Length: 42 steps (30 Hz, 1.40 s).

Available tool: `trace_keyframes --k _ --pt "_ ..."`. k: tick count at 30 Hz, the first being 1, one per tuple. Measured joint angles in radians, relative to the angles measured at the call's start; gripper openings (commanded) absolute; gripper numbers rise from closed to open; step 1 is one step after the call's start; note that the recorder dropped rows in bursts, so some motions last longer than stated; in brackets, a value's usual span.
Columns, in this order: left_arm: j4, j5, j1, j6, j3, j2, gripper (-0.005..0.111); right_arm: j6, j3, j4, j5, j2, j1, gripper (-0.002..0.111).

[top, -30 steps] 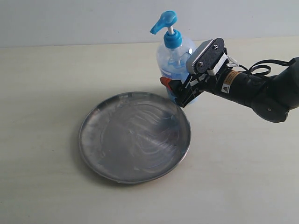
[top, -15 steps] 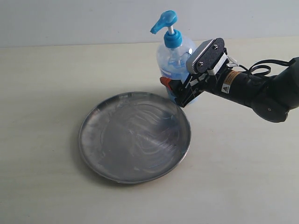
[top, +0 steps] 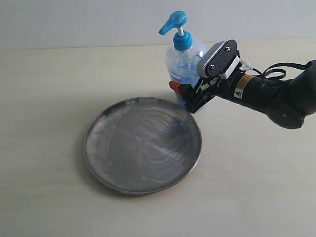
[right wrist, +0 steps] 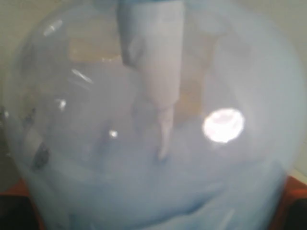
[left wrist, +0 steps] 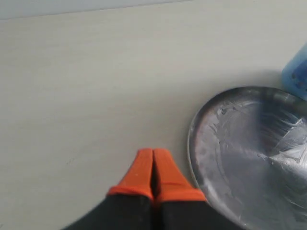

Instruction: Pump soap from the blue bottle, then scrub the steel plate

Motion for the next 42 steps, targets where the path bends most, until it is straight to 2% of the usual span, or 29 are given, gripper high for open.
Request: trace_keyframes --k 18,25,42 --pt "-0.492 0.082 0.0 0.429 -0.191 0.167 0.0 0.0 0.0 0.0 0.0 0.0 0.0 0.0" --pt "-0.566 0.1 -0.011 0.493 -0.255 0.218 0.0 0.0 0.0 0.0 0.0 0.0 0.0 0.0" --pt "-0.57 0.102 -0.199 0.511 -0.478 0.42 0.0 0.0 0.0 0.0 0.0 0.0 0.0 0.0"
